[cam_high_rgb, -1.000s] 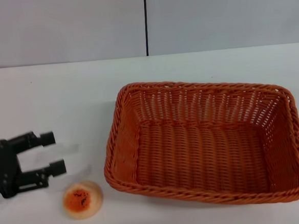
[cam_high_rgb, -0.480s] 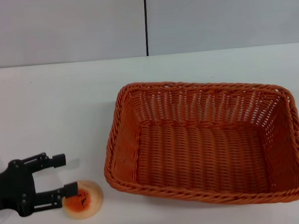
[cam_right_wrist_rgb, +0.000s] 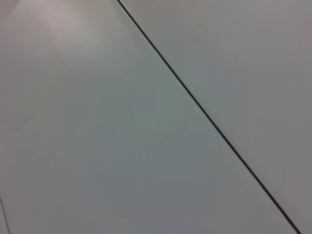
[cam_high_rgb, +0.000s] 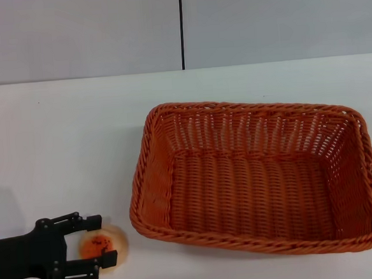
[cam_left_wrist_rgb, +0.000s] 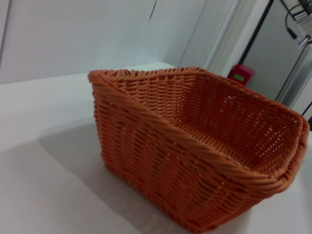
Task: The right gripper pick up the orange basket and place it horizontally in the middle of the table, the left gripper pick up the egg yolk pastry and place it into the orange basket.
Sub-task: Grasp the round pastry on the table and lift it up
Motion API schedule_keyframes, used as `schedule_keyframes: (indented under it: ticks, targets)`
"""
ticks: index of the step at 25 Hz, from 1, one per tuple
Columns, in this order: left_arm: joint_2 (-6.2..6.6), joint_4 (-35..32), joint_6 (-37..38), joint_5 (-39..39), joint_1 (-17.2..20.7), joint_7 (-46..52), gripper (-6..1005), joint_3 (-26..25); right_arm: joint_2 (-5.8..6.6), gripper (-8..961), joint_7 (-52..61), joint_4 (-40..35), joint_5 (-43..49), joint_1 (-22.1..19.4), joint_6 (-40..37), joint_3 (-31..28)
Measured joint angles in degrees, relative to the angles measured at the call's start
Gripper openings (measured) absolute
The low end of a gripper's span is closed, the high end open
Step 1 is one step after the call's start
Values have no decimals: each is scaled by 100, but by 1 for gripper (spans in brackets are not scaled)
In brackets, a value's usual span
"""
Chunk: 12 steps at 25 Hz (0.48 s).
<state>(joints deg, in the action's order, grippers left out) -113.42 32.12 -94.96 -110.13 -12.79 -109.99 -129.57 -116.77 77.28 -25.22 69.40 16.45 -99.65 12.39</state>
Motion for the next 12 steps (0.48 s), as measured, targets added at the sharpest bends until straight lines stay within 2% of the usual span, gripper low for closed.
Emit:
schedule_keyframes:
  ticks: [7, 12]
  targets:
    - [-129, -13, 212, -13, -12, -89, 798, 44, -12, 586, 3, 0, -5, -2, -42, 7]
    - [-171, -13, 269, -16, -14, -154, 798, 47, -26, 586, 5, 0, -6, -32, -79, -32]
